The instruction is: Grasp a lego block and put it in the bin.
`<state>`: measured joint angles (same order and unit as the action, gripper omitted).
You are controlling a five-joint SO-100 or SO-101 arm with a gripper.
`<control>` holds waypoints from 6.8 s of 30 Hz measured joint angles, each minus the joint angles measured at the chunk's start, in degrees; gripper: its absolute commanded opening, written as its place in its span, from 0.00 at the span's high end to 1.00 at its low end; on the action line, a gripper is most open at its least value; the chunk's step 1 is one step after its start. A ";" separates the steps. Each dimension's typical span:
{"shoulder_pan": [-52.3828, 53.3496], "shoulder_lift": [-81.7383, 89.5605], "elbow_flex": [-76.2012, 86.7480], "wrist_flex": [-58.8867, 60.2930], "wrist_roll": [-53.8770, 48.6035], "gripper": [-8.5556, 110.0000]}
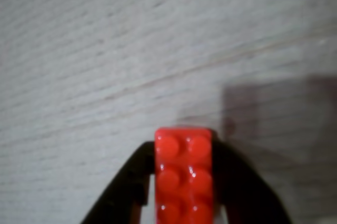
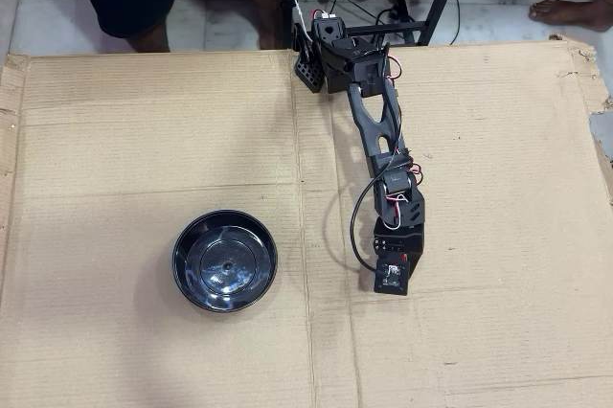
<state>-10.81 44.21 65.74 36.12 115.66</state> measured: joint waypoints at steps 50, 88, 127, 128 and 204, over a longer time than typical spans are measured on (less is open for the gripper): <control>32.43 18.81 0.09 0.00 -26.10 0.93; 38.58 19.07 1.49 0.09 -42.19 0.67; 15.91 39.20 6.15 27.69 -42.63 0.69; 15.21 40.87 8.53 27.69 -42.63 0.71; 8.35 146.16 117.60 27.69 -41.84 0.93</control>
<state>-2.46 190.37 183.34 63.81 73.83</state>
